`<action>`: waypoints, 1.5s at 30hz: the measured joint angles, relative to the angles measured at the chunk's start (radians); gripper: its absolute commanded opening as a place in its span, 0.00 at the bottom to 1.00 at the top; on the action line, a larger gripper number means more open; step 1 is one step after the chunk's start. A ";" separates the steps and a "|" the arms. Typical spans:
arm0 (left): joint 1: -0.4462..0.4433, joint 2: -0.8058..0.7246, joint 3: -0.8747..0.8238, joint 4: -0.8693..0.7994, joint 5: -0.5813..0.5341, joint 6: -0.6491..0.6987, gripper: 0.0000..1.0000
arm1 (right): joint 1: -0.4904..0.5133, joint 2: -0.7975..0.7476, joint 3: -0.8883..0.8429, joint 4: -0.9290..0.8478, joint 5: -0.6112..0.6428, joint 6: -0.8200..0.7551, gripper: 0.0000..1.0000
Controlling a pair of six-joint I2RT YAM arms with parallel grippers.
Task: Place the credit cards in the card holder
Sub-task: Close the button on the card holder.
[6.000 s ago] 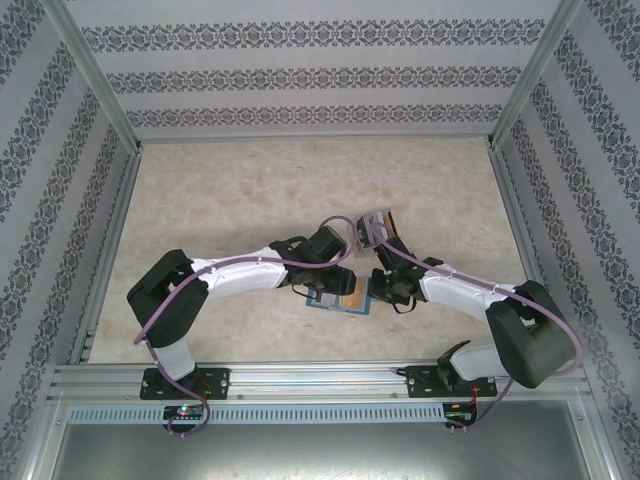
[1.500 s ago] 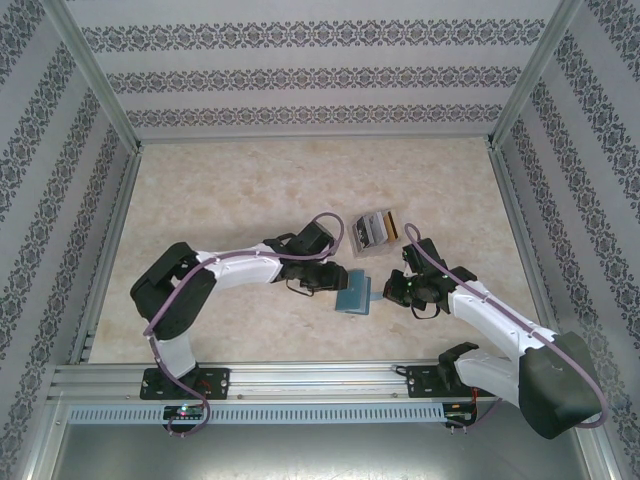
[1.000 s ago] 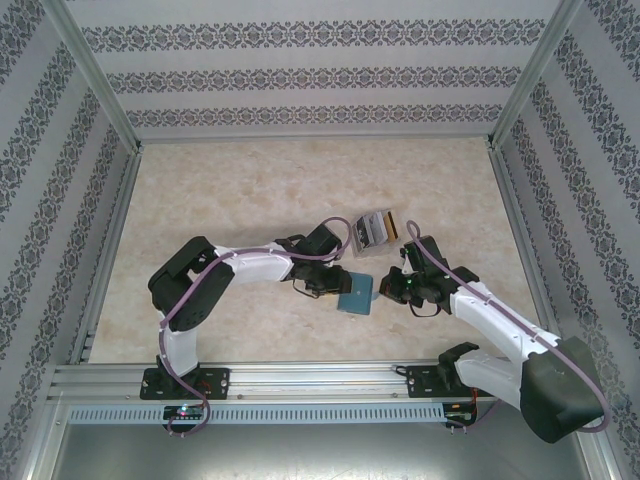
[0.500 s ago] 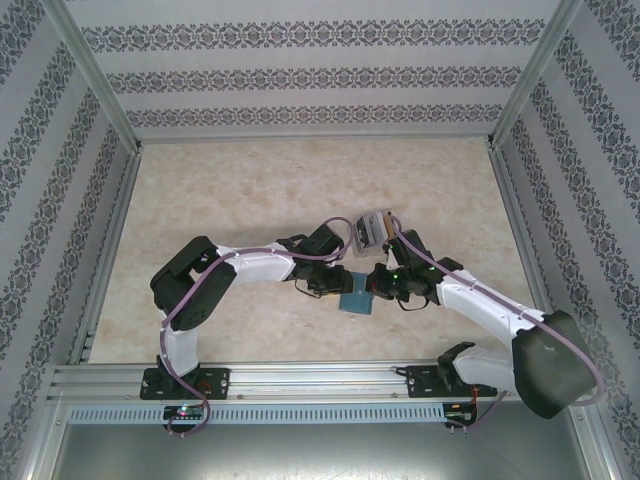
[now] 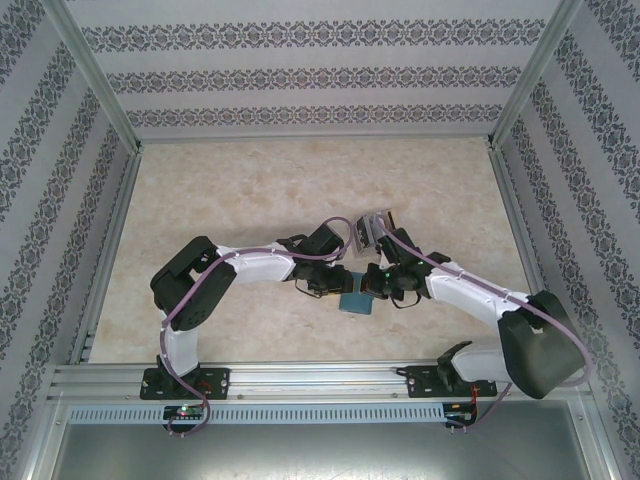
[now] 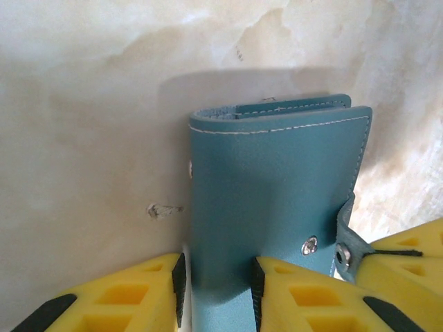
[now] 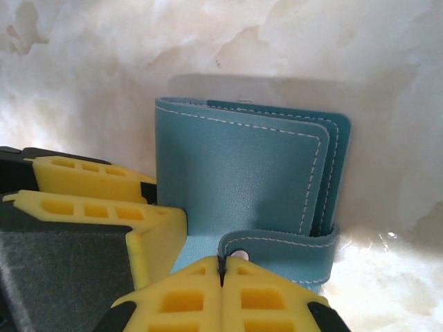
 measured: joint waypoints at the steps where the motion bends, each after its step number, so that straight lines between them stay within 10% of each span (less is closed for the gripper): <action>1: 0.000 0.000 0.000 0.000 0.000 0.000 0.33 | 0.003 0.007 0.003 0.000 0.002 0.000 0.00; 34: 0.000 -0.001 -0.013 0.021 -0.003 -0.019 0.32 | 0.021 0.143 0.062 0.004 -0.006 0.008 0.00; 40: -0.003 -0.057 -0.073 0.055 -0.045 -0.018 0.37 | 0.041 0.035 0.047 -0.029 0.072 0.006 0.46; 45: -0.006 -0.229 -0.133 0.017 -0.201 0.009 0.52 | 0.013 -0.359 0.040 -0.096 0.340 -0.048 0.88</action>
